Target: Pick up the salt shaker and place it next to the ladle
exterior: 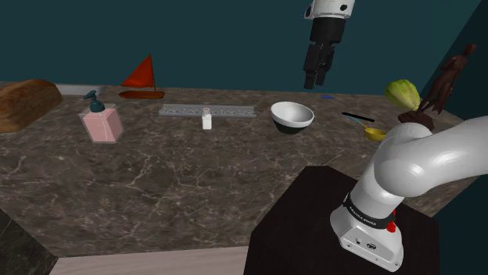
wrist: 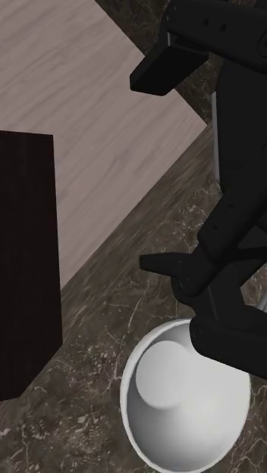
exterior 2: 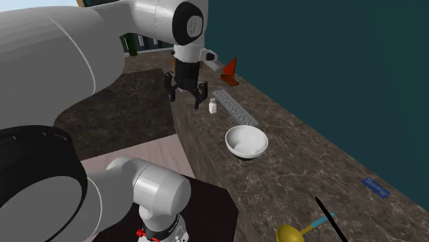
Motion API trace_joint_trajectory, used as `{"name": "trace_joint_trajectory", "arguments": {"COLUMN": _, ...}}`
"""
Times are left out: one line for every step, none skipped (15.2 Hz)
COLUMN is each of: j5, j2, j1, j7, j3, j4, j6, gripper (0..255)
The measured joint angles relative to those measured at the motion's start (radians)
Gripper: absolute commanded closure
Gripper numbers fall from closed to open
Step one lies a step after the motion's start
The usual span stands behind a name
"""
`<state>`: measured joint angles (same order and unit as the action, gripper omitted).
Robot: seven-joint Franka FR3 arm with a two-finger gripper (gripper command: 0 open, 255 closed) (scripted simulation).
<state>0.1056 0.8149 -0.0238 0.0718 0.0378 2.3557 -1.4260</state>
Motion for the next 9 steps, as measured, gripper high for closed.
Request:
{"name": "trace_joint_trajectory", "arguments": {"j5": 0.000, "j2": 0.000, "j1": 0.000, "j7": 0.000, "j3": 0.000, "j4": 0.000, "j6": 0.000, "gripper": 0}}
{"name": "trace_joint_trajectory", "arguments": {"j5": 0.001, "j2": -0.020, "j1": 0.001, "j7": 0.000, "j3": 0.000, "j4": -0.005, "j6": -0.012, "gripper": 0}}
{"name": "trace_joint_trajectory", "arguments": {"j5": 0.004, "j2": -0.048, "j1": 0.001, "j7": -0.001, "j3": -0.002, "j4": -0.014, "j6": -0.028, "gripper": 0}}
{"name": "trace_joint_trajectory", "arguments": {"j5": 0.005, "j2": -0.084, "j1": 0.002, "j7": 0.000, "j3": -0.001, "j4": -0.024, "j6": -0.049, "gripper": 0}}
{"name": "trace_joint_trajectory", "arguments": {"j5": 0.009, "j2": -0.118, "j1": 0.004, "j7": -0.003, "j3": -0.004, "j4": -0.037, "j6": -0.066, "gripper": 0}}
{"name": "trace_joint_trajectory", "arguments": {"j5": 0.014, "j2": -0.158, "j1": 0.006, "j7": -0.007, "j3": -0.008, "j4": -0.052, "j6": -0.087, "gripper": 0}}
{"name": "trace_joint_trajectory", "arguments": {"j5": 0.018, "j2": -0.203, "j1": 0.008, "j7": -0.009, "j3": -0.010, "j4": -0.068, "j6": -0.111, "gripper": 0}}
{"name": "trace_joint_trajectory", "arguments": {"j5": 0.019, "j2": -0.245, "j1": 0.008, "j7": -0.008, "j3": -0.010, "j4": -0.081, "j6": -0.134, "gripper": 0}}
{"name": "trace_joint_trajectory", "arguments": {"j5": 0.024, "j2": -0.279, "j1": 0.010, "j7": -0.011, "j3": -0.013, "j4": -0.094, "j6": -0.151, "gripper": 0}}
